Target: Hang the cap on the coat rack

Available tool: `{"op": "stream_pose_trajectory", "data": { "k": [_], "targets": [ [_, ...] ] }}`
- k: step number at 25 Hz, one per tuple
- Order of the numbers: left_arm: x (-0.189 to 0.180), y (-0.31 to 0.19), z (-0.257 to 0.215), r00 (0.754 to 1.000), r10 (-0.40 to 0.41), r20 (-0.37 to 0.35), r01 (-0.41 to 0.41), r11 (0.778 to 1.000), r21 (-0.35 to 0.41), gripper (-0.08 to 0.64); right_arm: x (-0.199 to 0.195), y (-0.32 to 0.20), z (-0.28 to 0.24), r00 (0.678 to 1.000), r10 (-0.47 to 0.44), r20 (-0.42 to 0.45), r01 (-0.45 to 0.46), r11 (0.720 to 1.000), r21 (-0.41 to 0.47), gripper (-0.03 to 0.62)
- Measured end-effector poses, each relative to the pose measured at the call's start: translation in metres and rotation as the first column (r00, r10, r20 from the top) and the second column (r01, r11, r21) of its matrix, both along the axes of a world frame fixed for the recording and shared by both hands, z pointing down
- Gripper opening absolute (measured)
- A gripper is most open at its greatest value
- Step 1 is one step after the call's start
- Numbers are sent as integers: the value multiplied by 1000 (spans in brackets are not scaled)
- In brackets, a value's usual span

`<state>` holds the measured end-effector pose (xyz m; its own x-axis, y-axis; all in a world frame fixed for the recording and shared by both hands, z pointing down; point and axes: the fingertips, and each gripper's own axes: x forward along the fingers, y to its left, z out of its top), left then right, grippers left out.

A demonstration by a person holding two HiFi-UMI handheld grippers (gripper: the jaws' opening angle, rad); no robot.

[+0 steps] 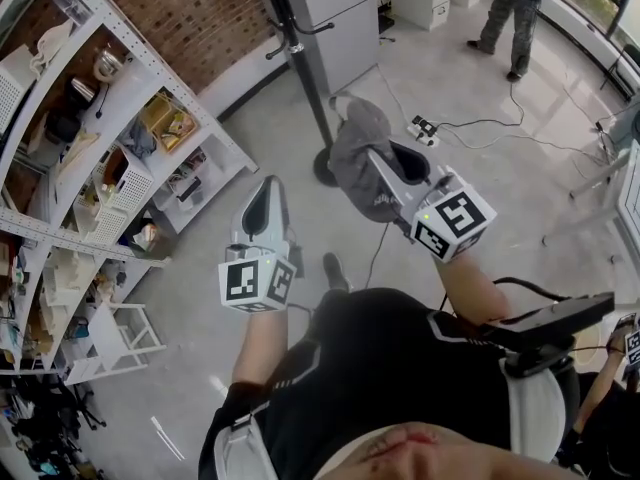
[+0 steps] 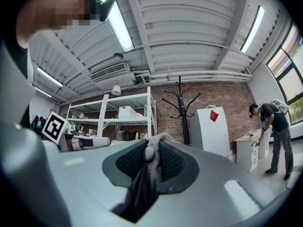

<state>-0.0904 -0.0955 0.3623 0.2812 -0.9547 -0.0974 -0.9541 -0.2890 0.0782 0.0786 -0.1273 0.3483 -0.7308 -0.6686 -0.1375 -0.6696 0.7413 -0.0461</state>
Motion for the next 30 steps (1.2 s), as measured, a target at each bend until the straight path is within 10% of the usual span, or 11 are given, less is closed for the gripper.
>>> {"op": "stream_pose_trajectory", "data": {
  "k": [30],
  "targets": [
    [-55,-181,-49,994,105,8,-105,993,48,69,-82,-162,-58,992,125,-14,-124,989,87,81]
  ]
}}
